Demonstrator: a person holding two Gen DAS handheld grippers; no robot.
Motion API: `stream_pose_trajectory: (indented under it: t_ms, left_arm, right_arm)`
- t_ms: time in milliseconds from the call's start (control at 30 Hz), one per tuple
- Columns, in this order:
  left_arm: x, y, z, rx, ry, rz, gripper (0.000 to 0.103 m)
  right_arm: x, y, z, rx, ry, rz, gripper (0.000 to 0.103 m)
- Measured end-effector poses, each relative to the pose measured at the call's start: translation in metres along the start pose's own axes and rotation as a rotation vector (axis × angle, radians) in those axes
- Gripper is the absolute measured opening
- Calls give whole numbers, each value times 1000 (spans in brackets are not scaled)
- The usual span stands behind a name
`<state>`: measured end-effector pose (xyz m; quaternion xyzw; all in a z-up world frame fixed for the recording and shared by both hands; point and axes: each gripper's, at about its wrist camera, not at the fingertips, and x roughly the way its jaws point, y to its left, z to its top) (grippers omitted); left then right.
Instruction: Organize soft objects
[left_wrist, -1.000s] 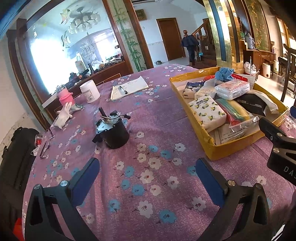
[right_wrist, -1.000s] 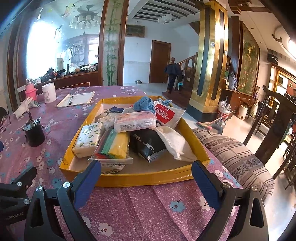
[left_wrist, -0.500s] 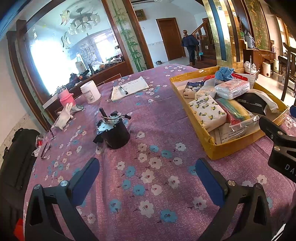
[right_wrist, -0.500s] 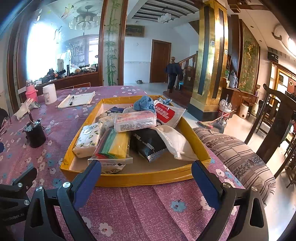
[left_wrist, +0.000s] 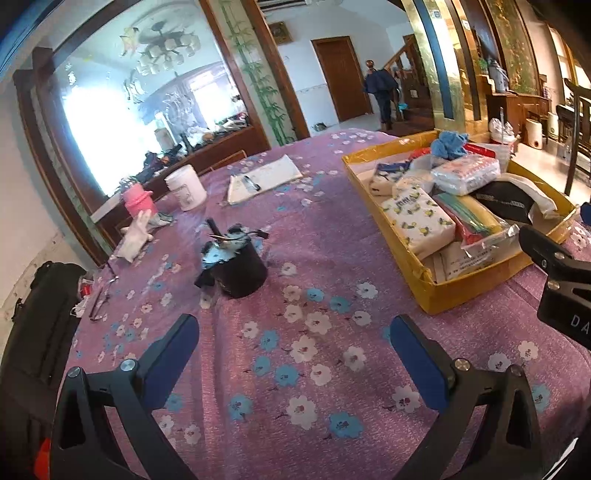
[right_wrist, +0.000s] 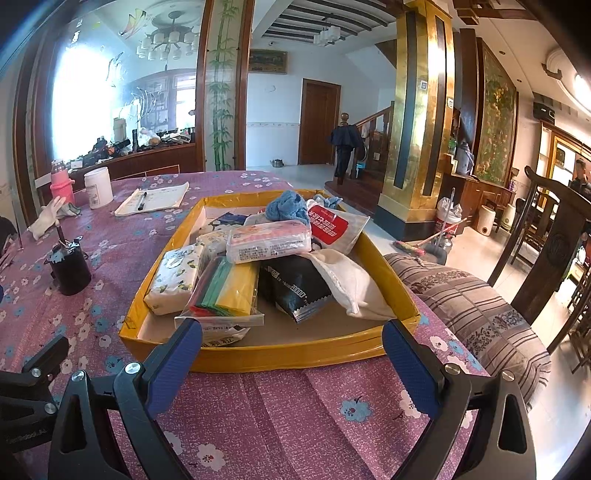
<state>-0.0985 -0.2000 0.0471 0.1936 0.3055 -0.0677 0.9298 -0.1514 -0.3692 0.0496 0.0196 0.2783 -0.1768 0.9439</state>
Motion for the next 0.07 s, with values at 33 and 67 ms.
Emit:
stream_pose_trajectory:
  t_ms: [33, 67]
  left_arm:
    - [0, 1, 0, -2, -2, 1, 103]
    - [0, 1, 0, -4, 0, -2, 103]
  right_arm:
    - [-1, 0, 0, -2, -1, 0, 99]
    - [-1, 1, 0, -3, -3, 2, 99]
